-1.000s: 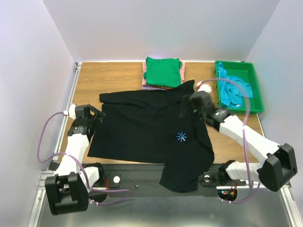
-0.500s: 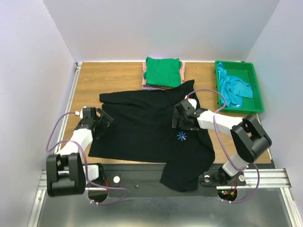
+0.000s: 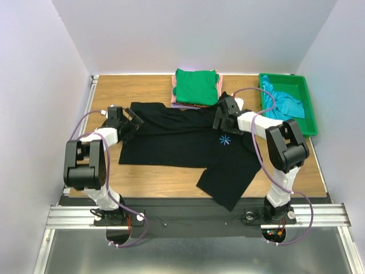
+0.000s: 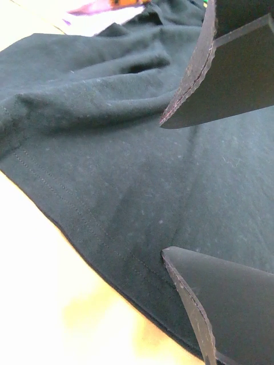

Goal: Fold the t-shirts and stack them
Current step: Flatten the tshirt out

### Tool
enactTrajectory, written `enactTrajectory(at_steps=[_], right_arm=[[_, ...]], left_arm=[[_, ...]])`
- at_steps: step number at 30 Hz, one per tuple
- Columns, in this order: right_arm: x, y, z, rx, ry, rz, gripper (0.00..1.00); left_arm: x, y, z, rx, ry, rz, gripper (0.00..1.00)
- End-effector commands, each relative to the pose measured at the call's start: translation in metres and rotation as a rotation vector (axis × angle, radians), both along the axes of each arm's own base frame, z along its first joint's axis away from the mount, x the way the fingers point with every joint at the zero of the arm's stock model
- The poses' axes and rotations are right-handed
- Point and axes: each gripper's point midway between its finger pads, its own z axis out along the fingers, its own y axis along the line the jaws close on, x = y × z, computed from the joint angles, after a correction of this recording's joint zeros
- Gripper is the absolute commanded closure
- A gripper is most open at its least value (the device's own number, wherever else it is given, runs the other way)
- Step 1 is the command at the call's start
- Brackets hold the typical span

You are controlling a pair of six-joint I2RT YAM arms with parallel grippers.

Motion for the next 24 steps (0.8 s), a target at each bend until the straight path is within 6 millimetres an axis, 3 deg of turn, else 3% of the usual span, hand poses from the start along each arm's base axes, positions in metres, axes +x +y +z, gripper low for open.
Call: enactTrajectory(at_steps=[1,4,6,7,8,9,10,11,12,13,14,15,16,17,18,20,21,24], right_arm=[[0.049,-0.008,0.006,-0.014,-0.055,0.046,0.0],[0.06,0.002,0.024,0.007,-0.086,0.112,0.0],[0.053,0.008,0.037,0.048,-0.099,0.144,0.0],[0.047,0.008,0.042,0.061,-0.102,0.155,0.0],[0.041,0.009,0.067,0.084,-0.15,0.16,0.0],[0.024,0.005,0.059,0.091,-0.121,0.169,0.0],[0.015,0.004,0.066,0.103,-0.132,0.17,0.0],[0.006,0.003,0.088,0.133,-0.18,0.164,0.0],[-0.006,0.001,0.092,0.148,-0.186,0.161,0.0],[-0.024,-0.002,0.08,0.16,-0.157,0.16,0.0],[-0.034,-0.004,0.098,0.189,-0.203,0.152,0.0],[-0.043,-0.006,0.101,0.219,-0.213,0.126,0.0],[-0.059,-0.011,0.086,0.222,-0.184,0.106,0.0],[-0.066,-0.013,0.089,0.239,-0.195,0.094,0.0],[-0.072,-0.015,0.104,0.277,-0.244,0.061,0.0],[-0.087,-0.024,0.1,0.299,-0.256,0.003,0.0],[-0.091,-0.027,0.11,0.328,-0.298,-0.034,0.0],[-0.1,-0.034,0.109,0.341,-0.323,-0.08,0.0]], left_arm=[[0.005,-0.011,-0.021,0.02,0.078,-0.053,0.02],[0.019,-0.013,-0.001,0.014,0.036,-0.065,0.02],[0.018,-0.01,0.021,0.029,-0.008,-0.055,0.02],[0.011,-0.003,0.023,0.057,0.009,-0.025,0.02],[0.006,0.002,0.029,0.074,0.008,-0.003,0.02],[-0.01,0.012,0.035,0.104,0.02,0.05,0.02],[-0.019,0.015,0.037,0.113,0.028,0.072,0.02],[-0.029,0.024,0.037,0.137,0.042,0.115,0.02],[-0.04,0.027,0.036,0.145,0.057,0.137,0.02],[-0.06,0.034,0.033,0.154,0.083,0.178,0.02],[-0.071,0.036,0.03,0.159,0.097,0.195,0.02],[-0.079,0.039,0.028,0.162,0.104,0.207,0.02],[-0.099,0.044,0.021,0.172,0.129,0.233,0.02],[-0.107,0.047,0.017,0.168,0.145,0.265,0.02],[-0.122,0.049,0.006,0.178,0.176,0.279,0.02],[-0.134,0.055,0.004,0.197,0.176,0.311,0.02],[-0.141,0.062,0.0,0.195,0.181,0.345,0.02],[-0.141,0.06,-0.003,0.174,0.157,0.349,0.02]])
